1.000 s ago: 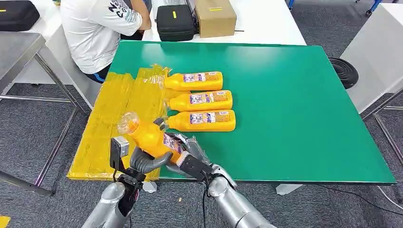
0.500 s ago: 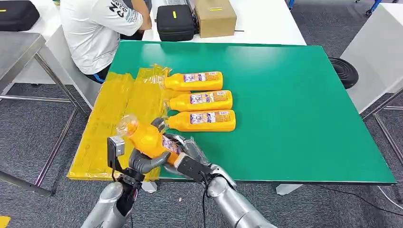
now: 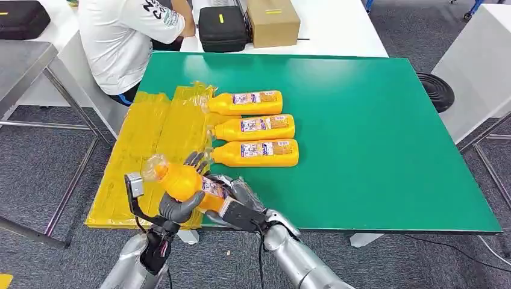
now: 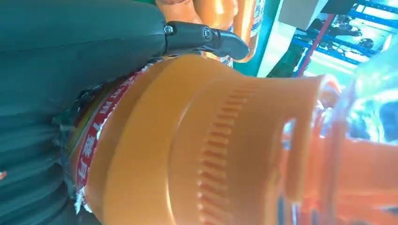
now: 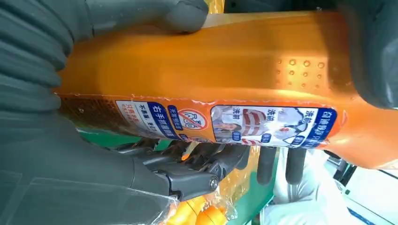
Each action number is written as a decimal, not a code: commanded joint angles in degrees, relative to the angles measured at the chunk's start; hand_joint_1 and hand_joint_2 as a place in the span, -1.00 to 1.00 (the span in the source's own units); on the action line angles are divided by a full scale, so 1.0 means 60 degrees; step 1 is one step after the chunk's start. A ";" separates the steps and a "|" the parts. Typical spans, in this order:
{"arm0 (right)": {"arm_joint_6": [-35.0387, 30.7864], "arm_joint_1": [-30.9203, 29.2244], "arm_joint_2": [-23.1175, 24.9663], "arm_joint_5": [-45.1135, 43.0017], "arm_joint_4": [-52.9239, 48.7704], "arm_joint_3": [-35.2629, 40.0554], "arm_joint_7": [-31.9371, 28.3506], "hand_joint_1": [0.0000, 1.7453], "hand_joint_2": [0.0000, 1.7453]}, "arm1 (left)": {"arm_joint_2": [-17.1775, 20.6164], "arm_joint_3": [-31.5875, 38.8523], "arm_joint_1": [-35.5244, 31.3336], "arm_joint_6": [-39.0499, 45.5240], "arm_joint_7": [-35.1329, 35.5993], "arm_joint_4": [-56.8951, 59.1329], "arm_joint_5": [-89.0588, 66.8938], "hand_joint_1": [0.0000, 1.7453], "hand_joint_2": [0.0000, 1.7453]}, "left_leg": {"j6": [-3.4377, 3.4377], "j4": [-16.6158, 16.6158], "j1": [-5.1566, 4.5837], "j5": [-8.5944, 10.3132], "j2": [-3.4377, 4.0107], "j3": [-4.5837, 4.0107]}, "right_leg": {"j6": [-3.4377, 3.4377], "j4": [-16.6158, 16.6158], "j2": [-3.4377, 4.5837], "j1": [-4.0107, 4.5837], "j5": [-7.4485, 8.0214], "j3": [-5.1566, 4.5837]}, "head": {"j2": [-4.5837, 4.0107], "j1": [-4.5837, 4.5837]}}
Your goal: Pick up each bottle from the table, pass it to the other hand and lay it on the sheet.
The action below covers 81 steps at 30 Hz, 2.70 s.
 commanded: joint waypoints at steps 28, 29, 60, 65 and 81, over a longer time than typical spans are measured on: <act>0.0200 -0.0098 -0.0087 0.0347 0.0605 0.0313 0.0203 -0.52 1.00 | -0.0152 0.0078 -0.0256 0.0772 -0.0694 -0.0535 -0.0282 1.00 1.00 | -0.0001 0.0001 0.0007 -0.0028 -0.0021 0.0062 | -0.0026 -0.0005 -0.0037 0.0014 -0.0035 0.0074 | 0.0000 0.0000; 0.0184 -0.0078 -0.0077 0.0343 0.0564 0.0291 0.0201 -1.00 1.00 | -0.0145 0.0107 -0.0241 0.0851 -0.0734 -0.0590 -0.0314 1.00 1.00 | -0.0001 -0.0001 0.0008 -0.0012 -0.0015 0.0029 | -0.0017 -0.0007 -0.0025 0.0012 -0.0016 0.0038 | 0.0000 0.0000; -0.0653 0.1693 -0.0683 0.0113 -0.3599 -0.0637 0.0520 -1.00 -1.00 | 0.1243 0.1845 -0.1307 0.6916 -0.1364 -0.2299 -0.8778 1.00 1.00 | -0.0007 0.0007 0.0016 -0.0011 0.0002 0.0014 | -0.0023 0.0005 -0.0009 0.0020 -0.0011 0.0018 | 0.0000 0.0000; -0.0636 0.1669 -0.0647 0.0110 -0.3542 -0.0659 0.0520 -1.00 -1.00 | 0.1211 0.1699 -0.1252 0.7054 -0.1440 -0.2238 -0.9193 1.00 1.00 | -0.0003 0.0004 0.0012 -0.0024 0.0006 0.0053 | -0.0024 0.0000 -0.0008 0.0017 -0.0025 0.0057 | 0.0000 0.0000; -0.0621 0.2457 -0.0762 -0.0260 -0.5041 -0.2209 0.0338 -1.00 1.00 | 0.5202 -0.3577 -0.6555 0.0375 -0.0678 0.3059 -1.2769 0.90 1.00 | -0.0029 0.0014 0.0033 0.0002 -0.0004 0.0044 | -0.0062 0.0019 -0.0027 0.0039 -0.0010 0.0034 | 0.0000 0.0004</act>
